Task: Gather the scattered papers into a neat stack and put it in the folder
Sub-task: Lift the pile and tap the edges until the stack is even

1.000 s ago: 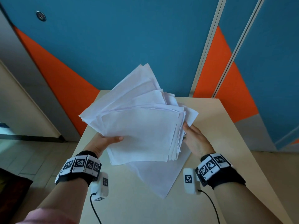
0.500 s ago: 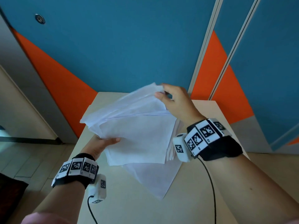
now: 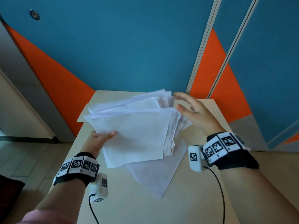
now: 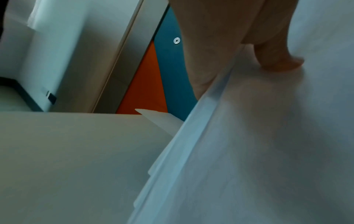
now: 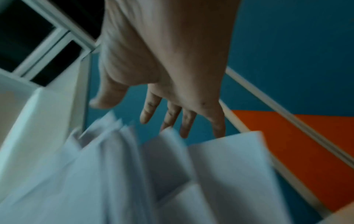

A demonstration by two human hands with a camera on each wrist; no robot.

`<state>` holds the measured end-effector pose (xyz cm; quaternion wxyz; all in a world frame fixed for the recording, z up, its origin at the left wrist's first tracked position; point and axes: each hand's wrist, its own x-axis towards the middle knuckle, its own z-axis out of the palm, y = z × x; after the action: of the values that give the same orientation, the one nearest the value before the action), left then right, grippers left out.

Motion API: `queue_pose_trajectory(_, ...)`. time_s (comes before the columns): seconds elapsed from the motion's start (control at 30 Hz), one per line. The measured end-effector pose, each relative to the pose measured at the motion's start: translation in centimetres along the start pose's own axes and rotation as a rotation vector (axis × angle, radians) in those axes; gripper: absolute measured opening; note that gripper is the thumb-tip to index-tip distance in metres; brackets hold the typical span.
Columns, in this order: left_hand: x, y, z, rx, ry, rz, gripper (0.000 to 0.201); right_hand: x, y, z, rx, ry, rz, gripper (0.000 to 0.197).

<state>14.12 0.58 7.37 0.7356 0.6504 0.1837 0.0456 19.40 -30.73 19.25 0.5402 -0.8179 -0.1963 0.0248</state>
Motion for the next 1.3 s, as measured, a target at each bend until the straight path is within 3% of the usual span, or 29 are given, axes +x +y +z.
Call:
queue_pose_trajectory(0.07,0.0,-0.1,-0.2,-0.030,0.025,-0.006,0.055,-0.8,1.7,-2.2,0.046,0.034,0.068,0.061)
queue_pose_trajectory(0.13,-0.1,-0.2,-0.4,-0.063,0.036,-0.001,0.057,-1.8,4.4,-3.0,0.091,0.061,0.216,0.087)
queue_pose_trajectory(0.2,-0.1,-0.3,-0.7,-0.066,0.020,0.010,0.048,-2.8,7.3,-1.9,0.116,0.073,0.387,0.100)
queue_pose_trajectory(0.3,-0.3,-0.3,-0.5,-0.062,0.010,0.013,0.015,-3.4,10.1,0.6,0.246,0.054,0.481,0.090)
queue_pose_trajectory(0.43,-0.5,-0.1,-0.5,-0.071,-0.025,0.005,0.013,-2.2,9.7,2.5,0.542,-0.028,0.396,0.079)
queue_pose_trajectory(0.5,-0.6,0.1,-0.7,-0.048,-0.080,0.000,0.017,-1.3,9.0,3.1,0.579,-0.058,0.331,0.052)
queue_pose_trajectory(0.57,-0.8,0.2,-0.8,-0.052,-0.163,-0.003,0.012,-0.4,8.4,3.5,0.559,0.013,0.334,0.015)
queue_pose_trajectory(0.6,-0.9,0.4,-0.9,-0.061,-0.204,-0.004,0.023,0.0,8.3,3.5,0.538,0.030,0.336,0.013)
queue_pose_trajectory(0.67,-0.7,0.4,-1.0,-0.034,-0.262,-0.002,0.068,0.6,7.4,4.0,0.509,0.016,0.331,0.020)
queue_pose_trajectory(0.7,-0.7,0.6,-1.0,-0.023,-0.274,0.012,0.080,0.8,6.9,4.2,0.453,0.026,0.328,0.022)
queue_pose_trajectory(0.77,-0.6,0.8,-0.9,-0.026,-0.277,0.036,0.088,0.7,5.9,4.3,0.427,0.029,0.319,0.045)
queue_pose_trajectory(0.8,-0.5,0.8,-0.8,-0.039,-0.256,0.043,0.088,0.7,5.7,4.5,0.457,0.008,0.307,0.048)
queue_pose_trajectory(0.87,-0.4,0.7,-0.6,-0.071,-0.205,0.056,0.086,0.8,5.4,4.7,0.516,-0.078,0.266,0.030)
queue_pose_trajectory(0.97,-0.8,0.5,-0.4,-0.118,-0.148,0.066,0.084,0.3,6.0,4.6,0.613,-0.187,0.227,0.053)
queue_pose_trajectory(1.03,-1.0,0.6,-0.5,-0.125,-0.156,0.057,0.084,-0.4,6.4,4.8,0.458,-0.242,0.245,0.067)
queue_pose_trajectory(1.07,-1.1,0.7,-0.5,-0.111,-0.168,0.047,0.085,-0.6,6.5,5.0,0.362,-0.261,0.240,0.063)
queue_pose_trajectory(1.13,-1.1,1.1,-0.4,-0.033,-0.196,0.022,0.084,-0.9,6.6,5.4,0.277,-0.187,0.217,0.037)
queue_pose_trajectory(1.2,-0.6,1.3,-0.3,0.051,-0.165,0.004,0.061,-0.4,5.8,5.5,0.334,-0.068,0.298,0.015)
queue_pose_trajectory(1.27,0.1,1.2,-0.5,0.080,-0.002,0.040,0.036,0.3,5.5,5.5,0.350,-0.003,0.328,0.019)
queue_pose_trajectory(1.3,0.5,1.0,-0.7,0.081,0.072,0.061,0.037,0.4,5.4,5.3,0.359,-0.018,0.310,0.023)
